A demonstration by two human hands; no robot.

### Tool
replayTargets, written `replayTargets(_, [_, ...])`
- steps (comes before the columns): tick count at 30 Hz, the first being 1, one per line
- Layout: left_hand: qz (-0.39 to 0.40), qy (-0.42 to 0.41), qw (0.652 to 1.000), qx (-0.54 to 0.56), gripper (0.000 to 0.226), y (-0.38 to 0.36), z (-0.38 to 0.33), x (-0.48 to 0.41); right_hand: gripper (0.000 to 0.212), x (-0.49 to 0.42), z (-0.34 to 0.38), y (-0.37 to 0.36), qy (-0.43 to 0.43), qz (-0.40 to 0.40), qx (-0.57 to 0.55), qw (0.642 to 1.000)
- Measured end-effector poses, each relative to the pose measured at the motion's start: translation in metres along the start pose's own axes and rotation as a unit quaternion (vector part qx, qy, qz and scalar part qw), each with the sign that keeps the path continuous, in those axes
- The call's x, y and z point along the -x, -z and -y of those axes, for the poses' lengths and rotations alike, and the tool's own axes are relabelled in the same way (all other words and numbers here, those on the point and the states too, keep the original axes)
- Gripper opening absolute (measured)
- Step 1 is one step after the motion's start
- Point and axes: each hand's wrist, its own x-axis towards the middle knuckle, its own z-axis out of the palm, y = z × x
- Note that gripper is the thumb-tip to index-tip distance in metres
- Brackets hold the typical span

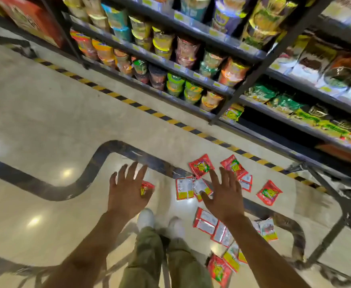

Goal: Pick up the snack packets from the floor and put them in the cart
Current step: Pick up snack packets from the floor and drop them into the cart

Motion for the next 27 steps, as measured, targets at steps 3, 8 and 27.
replayTargets(3, [0.009, -0.021, 1.0, -0.006, 0.073, -0.048, 0.008, -0.04, 0.077, -0.038, -0.007, -0.047, -0.015, 0.02, 0.0, 1.0])
replayTargets(8, [0.034, -0.024, 0.999, -0.005, 0.074, -0.161, 0.02, -0.096, 0.073, -0.098, -0.026, -0.162, -0.016, 0.056, -0.007, 0.998])
replayTargets(27, [0.199, 0.139, 0.97, 0.025, 0.076, -0.603, 0.125, -0.185, 0.089, -0.25, -0.054, -0.612, -0.152, 0.187, -0.081, 0.967])
